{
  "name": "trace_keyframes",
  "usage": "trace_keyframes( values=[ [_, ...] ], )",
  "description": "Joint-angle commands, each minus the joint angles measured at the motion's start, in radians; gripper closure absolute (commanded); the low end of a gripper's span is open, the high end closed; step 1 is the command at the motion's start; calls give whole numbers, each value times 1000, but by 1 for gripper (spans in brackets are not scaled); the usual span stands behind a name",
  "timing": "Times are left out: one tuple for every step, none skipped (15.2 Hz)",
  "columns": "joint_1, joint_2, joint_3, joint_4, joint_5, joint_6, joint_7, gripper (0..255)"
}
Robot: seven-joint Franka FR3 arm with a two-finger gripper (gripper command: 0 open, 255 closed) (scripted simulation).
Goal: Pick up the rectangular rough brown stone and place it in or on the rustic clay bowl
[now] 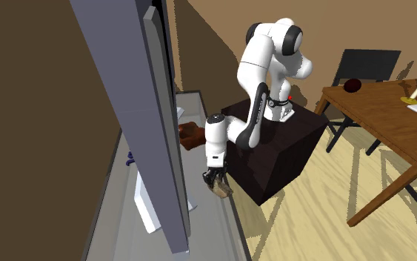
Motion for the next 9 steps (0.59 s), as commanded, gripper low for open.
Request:
trace_keyframes(
  values=[
    [0, 1, 0, -2, 0, -1, 0, 255],
    [0, 1, 0, -2, 0, -1, 0, 255],
    [-1, 2, 0, -3, 0, 0, -2, 255],
    [0, -11, -1, -8, -1, -7, 1, 255],
    [1, -23, -3, -13, -2, -15, 3, 255],
    [2, -36, -5, -17, -3, -23, 6, 255],
    [4, -48, -7, -21, -5, -31, 8, 255],
    [5, -60, -9, -26, -6, -39, 11, 255],
    [6, -72, -11, -29, -7, -47, 13, 255]
  ],
)
